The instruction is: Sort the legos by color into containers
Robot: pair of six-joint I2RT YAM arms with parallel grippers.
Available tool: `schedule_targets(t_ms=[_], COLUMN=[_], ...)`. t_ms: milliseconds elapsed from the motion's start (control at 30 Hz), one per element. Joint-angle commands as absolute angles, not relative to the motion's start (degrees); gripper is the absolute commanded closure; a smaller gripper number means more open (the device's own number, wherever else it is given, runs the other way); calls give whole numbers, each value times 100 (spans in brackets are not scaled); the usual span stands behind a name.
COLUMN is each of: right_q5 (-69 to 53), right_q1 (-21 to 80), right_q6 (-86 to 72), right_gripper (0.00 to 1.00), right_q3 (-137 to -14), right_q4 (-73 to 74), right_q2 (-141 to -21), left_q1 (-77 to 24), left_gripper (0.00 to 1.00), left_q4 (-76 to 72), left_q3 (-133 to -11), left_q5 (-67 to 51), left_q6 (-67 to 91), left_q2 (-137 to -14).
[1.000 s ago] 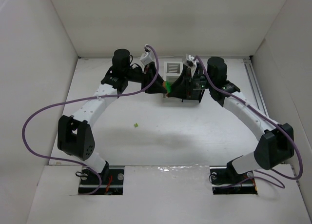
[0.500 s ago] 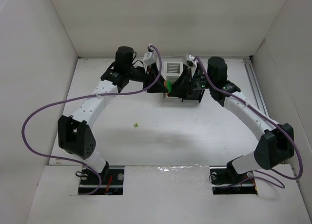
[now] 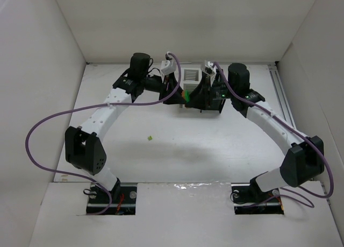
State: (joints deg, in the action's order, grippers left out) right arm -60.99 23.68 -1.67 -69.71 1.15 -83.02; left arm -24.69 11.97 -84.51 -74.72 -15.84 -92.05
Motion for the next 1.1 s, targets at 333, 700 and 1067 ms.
schedule_targets(t_ms=[333,700,1067], right_q5=[-6152,-6214,-6214], right_q1=[2259,2188,2057], right_q6=[0,105,158], right_gripper=[50,70,99], right_q3=[-7102,-7049,-6987], right_q4=[0,105,158], right_q2=[-8095,-7989,-7937], left_q1=[-2531,-2531,-2531], left_gripper=[100,100,100], left_q4=[1187,1187,1187], left_q3=[-8675,-8675,-8569], left_q5=[-7638,-7638,-7576], left_q6=[-1696,-1696,-1749], left_q2=[-9246,-9246,-9193])
